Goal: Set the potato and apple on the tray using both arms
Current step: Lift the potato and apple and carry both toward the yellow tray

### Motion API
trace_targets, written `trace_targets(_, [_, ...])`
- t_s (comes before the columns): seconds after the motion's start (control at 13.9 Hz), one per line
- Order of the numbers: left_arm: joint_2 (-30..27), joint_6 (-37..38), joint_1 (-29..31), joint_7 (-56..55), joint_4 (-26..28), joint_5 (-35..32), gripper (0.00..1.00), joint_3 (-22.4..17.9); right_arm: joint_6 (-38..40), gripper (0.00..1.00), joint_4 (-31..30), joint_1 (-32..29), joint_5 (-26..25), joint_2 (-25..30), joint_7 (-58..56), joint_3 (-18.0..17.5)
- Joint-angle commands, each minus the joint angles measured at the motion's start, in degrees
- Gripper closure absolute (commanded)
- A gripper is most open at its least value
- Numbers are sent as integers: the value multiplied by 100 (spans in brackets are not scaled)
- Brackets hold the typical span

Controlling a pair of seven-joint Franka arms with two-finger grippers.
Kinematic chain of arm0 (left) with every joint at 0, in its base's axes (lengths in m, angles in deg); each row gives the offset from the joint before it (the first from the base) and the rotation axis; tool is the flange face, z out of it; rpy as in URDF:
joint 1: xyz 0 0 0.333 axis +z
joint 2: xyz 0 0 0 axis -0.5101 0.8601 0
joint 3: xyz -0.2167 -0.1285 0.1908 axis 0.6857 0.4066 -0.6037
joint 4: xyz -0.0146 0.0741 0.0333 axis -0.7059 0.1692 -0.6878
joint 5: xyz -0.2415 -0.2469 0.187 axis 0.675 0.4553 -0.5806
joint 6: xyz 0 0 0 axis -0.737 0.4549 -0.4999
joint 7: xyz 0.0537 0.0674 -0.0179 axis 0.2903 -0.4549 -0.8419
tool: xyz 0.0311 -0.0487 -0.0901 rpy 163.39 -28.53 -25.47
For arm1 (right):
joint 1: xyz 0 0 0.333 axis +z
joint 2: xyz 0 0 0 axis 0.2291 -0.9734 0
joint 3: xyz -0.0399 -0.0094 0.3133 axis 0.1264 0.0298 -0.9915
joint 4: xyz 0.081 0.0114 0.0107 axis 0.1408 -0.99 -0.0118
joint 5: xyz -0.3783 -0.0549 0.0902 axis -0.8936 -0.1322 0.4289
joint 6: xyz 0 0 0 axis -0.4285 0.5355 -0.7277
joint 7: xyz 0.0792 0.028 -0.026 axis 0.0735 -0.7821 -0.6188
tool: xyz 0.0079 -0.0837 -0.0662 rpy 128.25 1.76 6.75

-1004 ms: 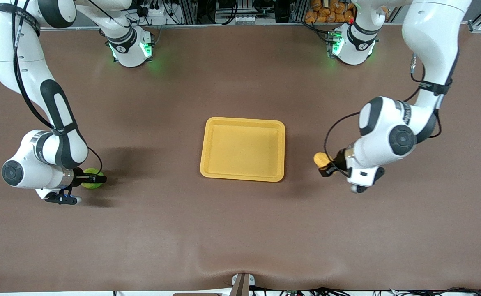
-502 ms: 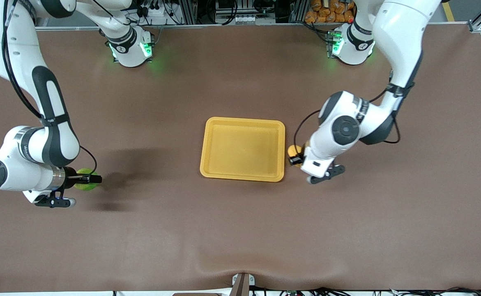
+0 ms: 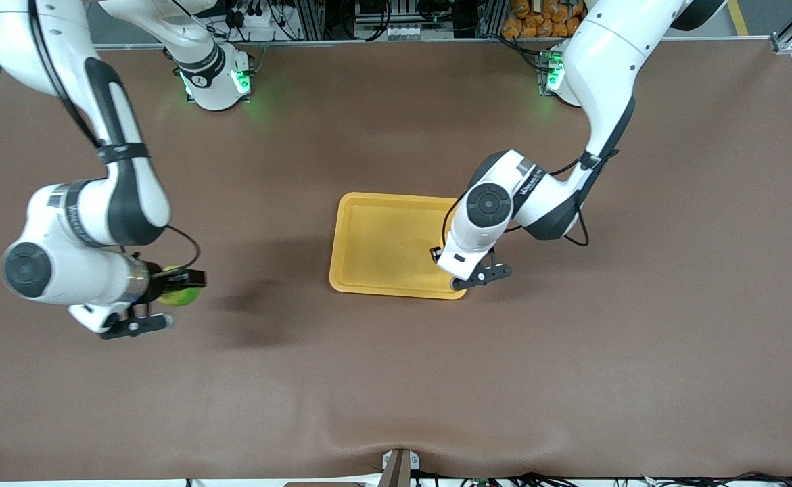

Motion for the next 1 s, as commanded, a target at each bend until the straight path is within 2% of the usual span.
trace_targets(0.0, [189,123,-216,-143,-208,-258,68,-70,47,20,57,564,2,10,443,10])
trace_targets(0.07, [233,123,-269,-151,-208,-258,68,-70,29,32,57,765,2,10,846,10])
trace_targets(0.14, [242,132,-296,-212,-200,-267,68,-70,20,35,66,1011,-6,10,1250,19])
trace_targets(0.5, [312,387,-384,-283,-147,-512,60,-114,-392,35,57,1759,2,-86,3062,19])
trace_targets(0.65, [356,387,-393,-336,-173,-513,54,-114,-533,33,57,1945,2,-157,3713,19])
trace_targets(0.72, [400,387,-436,-362,-191,-504,45,-114,-542,33,57,1963,2,-166,3820,19])
trace_targets(0.79, [409,387,-480,-458,-199,-504,43,-114,-542,33,49,1963,11,-166,3821,10])
trace_targets(0.93, [418,387,-498,-590,-200,-513,18,-114,-533,32,49,1972,2,-166,3821,19])
